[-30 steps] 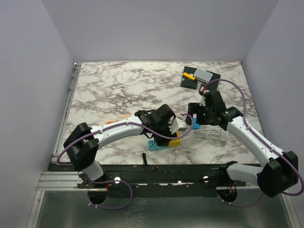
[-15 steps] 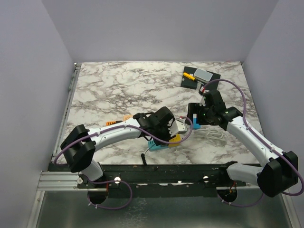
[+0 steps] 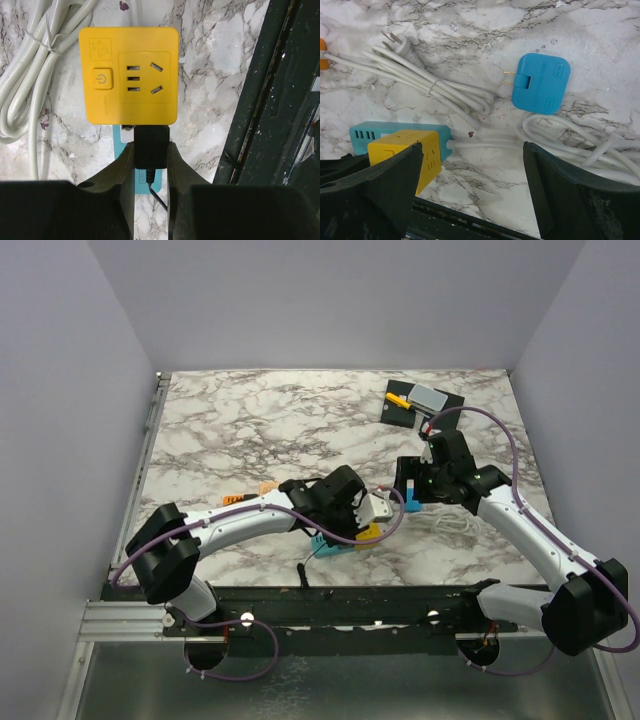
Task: Insert the plug
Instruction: Press the plug into the socket, then adjust the plug at the socket.
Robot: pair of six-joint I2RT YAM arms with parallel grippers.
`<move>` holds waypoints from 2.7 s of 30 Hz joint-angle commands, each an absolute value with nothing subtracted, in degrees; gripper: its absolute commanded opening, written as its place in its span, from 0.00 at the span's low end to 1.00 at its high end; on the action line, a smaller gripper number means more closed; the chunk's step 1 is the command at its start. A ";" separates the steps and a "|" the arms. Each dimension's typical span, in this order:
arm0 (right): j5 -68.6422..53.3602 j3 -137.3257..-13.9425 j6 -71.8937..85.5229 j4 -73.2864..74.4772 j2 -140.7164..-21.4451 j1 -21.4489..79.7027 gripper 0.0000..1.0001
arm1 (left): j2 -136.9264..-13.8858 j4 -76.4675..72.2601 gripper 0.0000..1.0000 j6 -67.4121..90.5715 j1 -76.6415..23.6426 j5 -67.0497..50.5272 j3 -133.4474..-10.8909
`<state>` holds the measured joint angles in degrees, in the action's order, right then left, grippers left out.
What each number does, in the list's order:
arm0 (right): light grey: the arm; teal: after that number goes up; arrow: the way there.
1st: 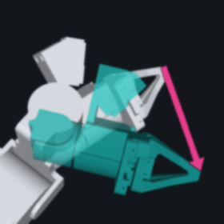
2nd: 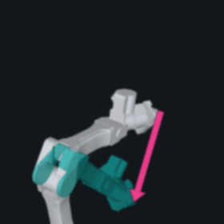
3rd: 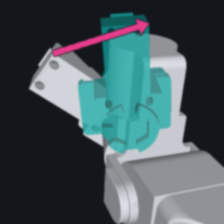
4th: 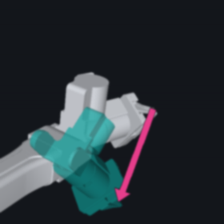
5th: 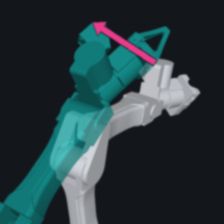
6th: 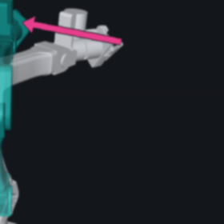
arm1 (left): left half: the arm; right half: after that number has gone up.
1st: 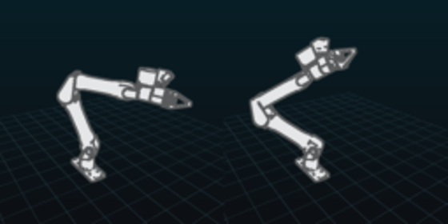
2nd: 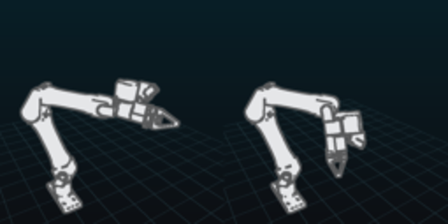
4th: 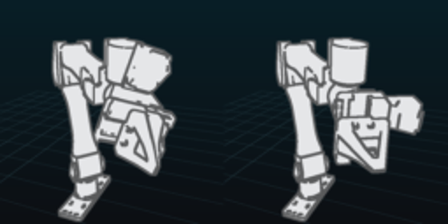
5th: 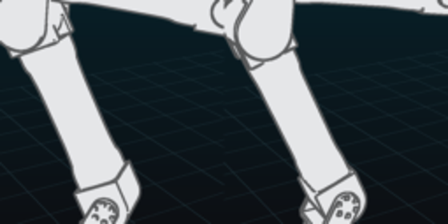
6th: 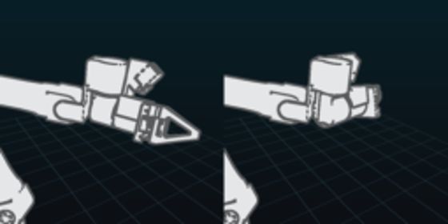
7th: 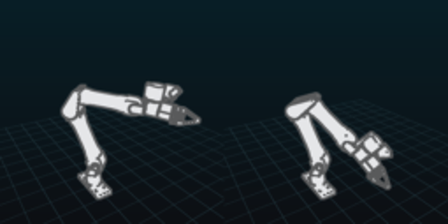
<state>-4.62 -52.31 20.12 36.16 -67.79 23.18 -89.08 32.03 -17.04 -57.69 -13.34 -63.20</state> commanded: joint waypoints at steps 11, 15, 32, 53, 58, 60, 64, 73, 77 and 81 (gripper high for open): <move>-6.13 -52.29 20.47 36.83 -67.66 22.92 0.86 | -95.76 34.57 0.00 -22.06 -50.77 -17.06 -58.88; -5.93 -52.23 20.48 36.99 -67.43 22.93 0.86 | -96.97 35.97 0.00 -23.73 -49.75 -18.97 -59.49; -1.91 -53.58 21.32 34.75 -70.65 22.93 0.97 | -96.24 39.93 0.55 -22.71 -48.83 -18.46 -70.13; -3.44 -54.92 21.81 33.05 -70.80 22.94 1.00 | -78.46 41.30 0.99 -22.56 -53.91 -11.97 -53.84; -3.53 -55.25 22.75 33.29 -69.64 22.87 1.00 | -80.59 37.69 0.99 -23.67 -54.84 -6.48 -50.88; -3.52 -55.05 22.91 33.27 -68.91 22.91 1.00 | -80.98 36.04 0.99 -25.25 -54.89 -2.60 -49.71; -3.36 -55.19 22.99 33.69 -68.77 22.90 1.00 | -81.52 33.20 0.99 -28.02 -54.55 2.47 -49.24; -1.63 -54.59 23.17 34.05 -68.65 22.92 1.00 | -83.56 32.63 0.99 -29.38 -50.66 1.81 -54.92; -1.43 -54.39 23.37 33.91 -68.31 22.90 1.00 | -81.13 33.24 0.99 -29.25 -50.53 0.62 -54.93; -1.21 -54.02 23.54 33.59 -68.20 22.94 1.00 | -82.63 31.90 0.99 -34.51 -49.98 5.59 -56.32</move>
<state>-2.63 -53.84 22.74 33.95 -69.43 23.18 -82.28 33.26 -30.13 -50.39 1.83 -54.00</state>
